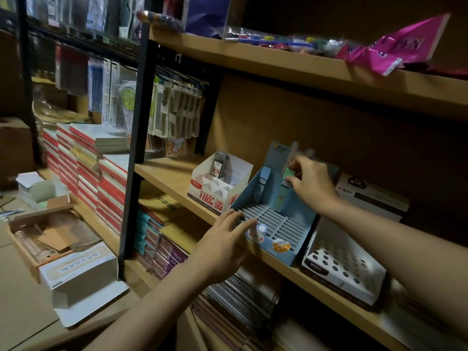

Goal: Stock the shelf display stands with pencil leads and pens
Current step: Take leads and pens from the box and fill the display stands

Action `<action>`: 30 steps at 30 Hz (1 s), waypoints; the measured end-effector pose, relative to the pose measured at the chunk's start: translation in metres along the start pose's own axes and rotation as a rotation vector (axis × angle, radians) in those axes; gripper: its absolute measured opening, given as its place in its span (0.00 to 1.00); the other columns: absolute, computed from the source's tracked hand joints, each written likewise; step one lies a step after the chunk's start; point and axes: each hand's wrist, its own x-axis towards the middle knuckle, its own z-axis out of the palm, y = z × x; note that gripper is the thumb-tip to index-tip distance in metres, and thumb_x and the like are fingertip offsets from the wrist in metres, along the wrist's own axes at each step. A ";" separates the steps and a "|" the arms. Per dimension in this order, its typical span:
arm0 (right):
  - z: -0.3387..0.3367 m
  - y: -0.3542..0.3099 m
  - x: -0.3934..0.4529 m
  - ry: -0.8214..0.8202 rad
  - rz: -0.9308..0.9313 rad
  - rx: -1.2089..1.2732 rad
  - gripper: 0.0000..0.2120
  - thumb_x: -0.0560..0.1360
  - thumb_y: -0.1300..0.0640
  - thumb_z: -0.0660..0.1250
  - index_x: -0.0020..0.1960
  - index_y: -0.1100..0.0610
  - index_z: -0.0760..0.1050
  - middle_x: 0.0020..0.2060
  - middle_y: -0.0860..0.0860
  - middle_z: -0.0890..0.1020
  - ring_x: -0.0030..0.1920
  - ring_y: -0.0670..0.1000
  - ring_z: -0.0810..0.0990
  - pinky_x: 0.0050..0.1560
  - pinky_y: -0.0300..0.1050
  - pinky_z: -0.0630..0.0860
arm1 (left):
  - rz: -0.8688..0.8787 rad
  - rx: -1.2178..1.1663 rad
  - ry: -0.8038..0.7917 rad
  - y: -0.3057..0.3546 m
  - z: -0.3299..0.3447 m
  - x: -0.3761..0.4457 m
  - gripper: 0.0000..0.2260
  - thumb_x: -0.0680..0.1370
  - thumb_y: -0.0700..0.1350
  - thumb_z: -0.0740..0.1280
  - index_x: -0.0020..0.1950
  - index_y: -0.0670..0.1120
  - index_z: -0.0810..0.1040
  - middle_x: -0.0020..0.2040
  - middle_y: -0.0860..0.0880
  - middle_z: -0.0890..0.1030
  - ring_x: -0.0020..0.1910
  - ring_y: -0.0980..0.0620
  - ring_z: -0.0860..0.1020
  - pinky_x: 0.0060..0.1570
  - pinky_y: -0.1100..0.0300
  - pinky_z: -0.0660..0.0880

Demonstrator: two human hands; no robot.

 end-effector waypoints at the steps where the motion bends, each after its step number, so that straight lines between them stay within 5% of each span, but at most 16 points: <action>1: 0.002 0.000 0.000 -0.007 0.007 0.000 0.08 0.73 0.62 0.73 0.50 0.60 0.76 0.49 0.57 0.82 0.50 0.56 0.81 0.51 0.52 0.80 | 0.000 0.002 -0.005 0.000 0.000 0.000 0.32 0.78 0.54 0.65 0.77 0.60 0.52 0.79 0.51 0.52 0.78 0.51 0.45 0.74 0.50 0.56; 16: 0.033 -0.003 -0.017 0.041 0.091 -0.040 0.11 0.74 0.61 0.72 0.55 0.60 0.77 0.58 0.57 0.76 0.55 0.59 0.77 0.55 0.52 0.76 | 0.011 0.023 -0.014 -0.005 0.003 -0.001 0.35 0.77 0.54 0.66 0.77 0.61 0.48 0.79 0.53 0.50 0.78 0.52 0.43 0.74 0.49 0.59; 24: 0.018 -0.008 -0.023 -0.126 0.196 -0.042 0.26 0.75 0.56 0.71 0.71 0.56 0.68 0.65 0.55 0.71 0.58 0.57 0.77 0.62 0.54 0.74 | 0.015 -0.059 -0.065 -0.002 0.000 -0.003 0.38 0.77 0.50 0.68 0.78 0.61 0.46 0.79 0.54 0.43 0.77 0.53 0.38 0.76 0.50 0.53; 27: 0.011 -0.019 -0.043 -0.031 0.148 0.133 0.24 0.76 0.59 0.69 0.70 0.52 0.68 0.62 0.53 0.72 0.48 0.48 0.80 0.53 0.48 0.79 | 0.043 -0.160 0.046 -0.001 -0.006 -0.014 0.35 0.77 0.46 0.68 0.78 0.58 0.53 0.79 0.55 0.49 0.77 0.55 0.46 0.74 0.57 0.55; 30: 0.012 -0.039 -0.079 0.057 0.039 0.403 0.14 0.75 0.61 0.69 0.58 0.48 0.74 0.53 0.46 0.77 0.44 0.38 0.79 0.45 0.34 0.79 | -0.009 -0.305 0.199 0.001 -0.008 -0.031 0.23 0.77 0.46 0.67 0.71 0.55 0.66 0.70 0.56 0.67 0.69 0.60 0.64 0.66 0.66 0.65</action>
